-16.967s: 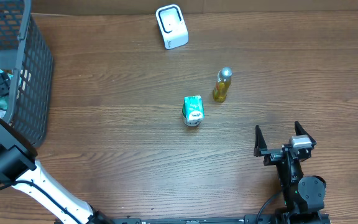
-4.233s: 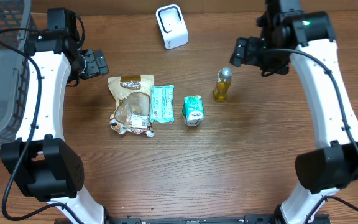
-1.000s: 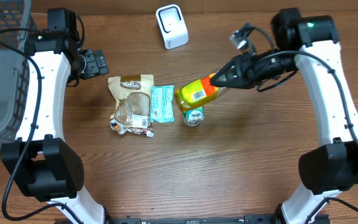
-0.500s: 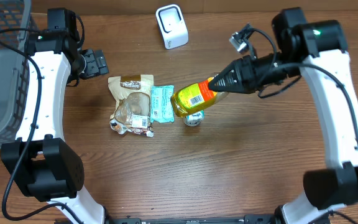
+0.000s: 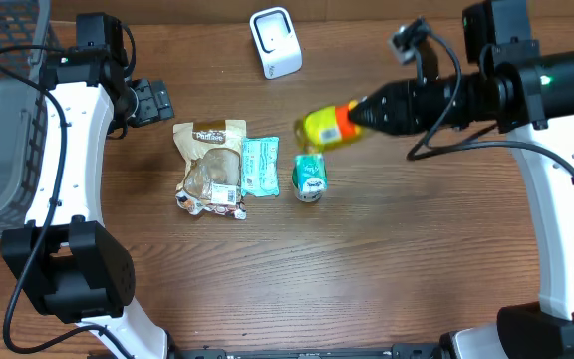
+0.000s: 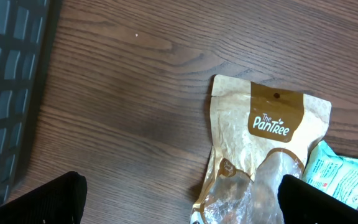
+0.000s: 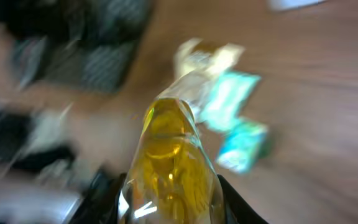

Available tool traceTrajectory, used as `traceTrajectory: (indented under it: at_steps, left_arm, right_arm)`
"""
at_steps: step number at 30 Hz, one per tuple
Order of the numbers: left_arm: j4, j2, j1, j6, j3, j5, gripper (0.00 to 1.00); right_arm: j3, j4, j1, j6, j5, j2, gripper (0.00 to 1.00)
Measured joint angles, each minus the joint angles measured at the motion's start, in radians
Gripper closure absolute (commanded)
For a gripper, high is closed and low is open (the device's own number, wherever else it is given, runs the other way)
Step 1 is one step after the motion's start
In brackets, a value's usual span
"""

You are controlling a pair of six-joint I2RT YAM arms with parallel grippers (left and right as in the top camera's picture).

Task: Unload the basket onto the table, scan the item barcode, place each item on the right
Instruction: 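Lift the yellow bottle and carry it toward the white scanner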

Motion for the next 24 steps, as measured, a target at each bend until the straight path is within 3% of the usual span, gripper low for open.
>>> traceTrajectory:
  at_steps: [1, 5, 10, 13, 18, 24]
  left_arm:
    - [0.000, 0.000, 0.000, 0.000, 0.000, 0.000, 0.00]
    - [0.000, 0.000, 0.000, 0.000, 0.000, 0.001, 0.01]
    - [0.000, 0.000, 0.000, 0.000, 0.000, 0.000, 0.00]
    - [0.000, 0.000, 0.000, 0.000, 0.000, 0.000, 0.01]
    - [0.000, 0.000, 0.000, 0.000, 0.000, 0.000, 0.00]
    - [-0.001, 0.000, 0.000, 0.000, 0.000, 0.000, 0.01]
  right_arm:
    - [0.000, 0.069, 0.000, 0.105, 0.112, 0.000, 0.76]
    - [0.027, 0.158, 0.000, 0.238, 0.241, 0.010, 0.73]
    - [0.188, 0.187, 0.044, 0.288, 0.422, 0.065, 0.76]
    - [0.235, 0.302, 0.118, 0.266, 0.524, 0.106, 0.79]
    - [0.239, 0.504, 0.265, 0.138, 0.734, 0.219, 0.78]
    - [0.238, 0.762, 0.408, -0.201, 1.040, 0.417, 0.78]
